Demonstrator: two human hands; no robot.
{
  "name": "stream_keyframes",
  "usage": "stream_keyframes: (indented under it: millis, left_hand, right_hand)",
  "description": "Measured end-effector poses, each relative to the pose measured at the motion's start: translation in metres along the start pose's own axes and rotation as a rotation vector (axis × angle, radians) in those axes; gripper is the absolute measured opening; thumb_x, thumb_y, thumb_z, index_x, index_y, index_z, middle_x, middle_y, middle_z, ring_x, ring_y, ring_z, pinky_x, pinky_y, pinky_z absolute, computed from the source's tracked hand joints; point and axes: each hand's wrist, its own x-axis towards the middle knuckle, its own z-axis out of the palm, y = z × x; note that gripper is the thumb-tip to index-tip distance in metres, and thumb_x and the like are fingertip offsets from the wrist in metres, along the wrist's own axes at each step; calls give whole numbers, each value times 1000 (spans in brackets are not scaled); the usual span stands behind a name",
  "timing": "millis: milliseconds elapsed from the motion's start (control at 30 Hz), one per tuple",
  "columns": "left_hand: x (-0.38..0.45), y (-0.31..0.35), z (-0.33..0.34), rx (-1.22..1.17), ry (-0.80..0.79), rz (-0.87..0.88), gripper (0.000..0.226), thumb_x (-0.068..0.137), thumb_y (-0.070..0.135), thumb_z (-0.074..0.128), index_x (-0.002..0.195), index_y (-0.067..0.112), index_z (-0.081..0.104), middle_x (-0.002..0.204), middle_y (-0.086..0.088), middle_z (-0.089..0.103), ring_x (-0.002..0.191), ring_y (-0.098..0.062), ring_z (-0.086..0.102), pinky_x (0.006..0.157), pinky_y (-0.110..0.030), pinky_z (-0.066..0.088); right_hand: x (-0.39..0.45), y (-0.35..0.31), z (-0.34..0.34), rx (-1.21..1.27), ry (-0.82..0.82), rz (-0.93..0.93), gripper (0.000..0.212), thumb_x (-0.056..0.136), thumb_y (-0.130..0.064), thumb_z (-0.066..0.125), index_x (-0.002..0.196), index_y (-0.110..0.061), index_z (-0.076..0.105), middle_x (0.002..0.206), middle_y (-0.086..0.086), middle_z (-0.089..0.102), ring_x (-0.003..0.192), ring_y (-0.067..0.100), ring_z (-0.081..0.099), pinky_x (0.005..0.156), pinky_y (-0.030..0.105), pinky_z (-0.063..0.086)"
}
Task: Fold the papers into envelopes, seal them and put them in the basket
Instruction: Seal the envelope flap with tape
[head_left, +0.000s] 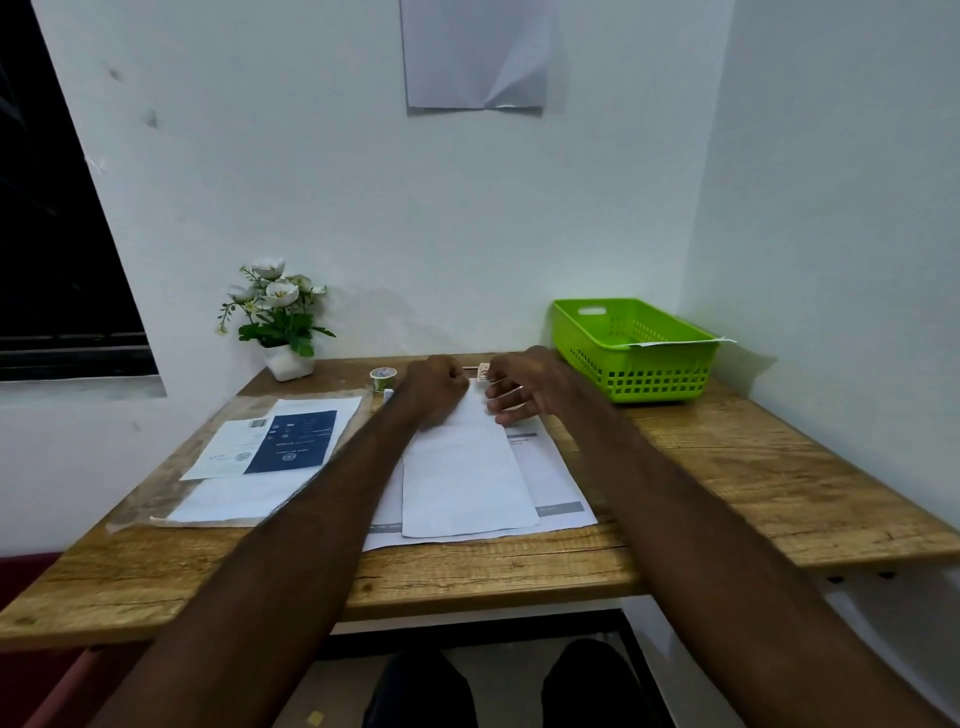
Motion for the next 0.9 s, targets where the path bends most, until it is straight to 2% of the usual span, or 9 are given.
stream_keyframes:
  millis: [100,233,333,467,733,900]
  left_hand:
    - [1,-4,-4,-100,48,4,18,95,20,59,76,20,61,88,-8,69,98,-30,67,71,-29,41]
    - [2,-4,-9,-219,105,37,11,95,20,63,85,19,69,102,-7,75,103,-27,67,85,-33,49]
    - [1,-4,-11,-262,135,58,12,94,22,66,94,15,76,106,-3,76,105,-21,67,91,-33,50]
    - [1,-2,-10,-281,151,88,13,95,21,66,95,15,77,104,-2,76,104,-20,67,91,-32,50]
    - [1,-3,-12,-286,141,107,16,96,19,63,100,14,77,108,-3,76,105,-20,67,94,-34,51]
    - [1,-4,-12,-302,143,115,16,96,18,62,99,12,77,105,-2,76,103,-19,68,88,-28,49]
  right_hand:
    - [-2,-1,-5,-36,1,-28,5,92,-7,65,94,-3,64,74,11,63,56,21,63,54,32,61]
    - [-5,0,-8,-96,-12,-90,9,90,-9,73,92,-2,69,75,9,66,56,16,61,53,28,60]
    - [-6,0,-6,-120,-1,-137,15,91,-10,74,98,1,69,76,11,65,58,17,59,56,30,59]
    - [-10,-1,-5,-91,15,-180,13,91,-10,74,98,-2,68,76,12,62,57,17,55,62,33,57]
    - [-9,-2,-3,-75,93,-207,11,86,-6,76,91,0,67,72,14,62,49,18,53,52,31,56]
    - [-6,-2,-3,-73,137,-211,13,82,-1,77,92,3,70,71,15,62,45,18,53,50,31,55]
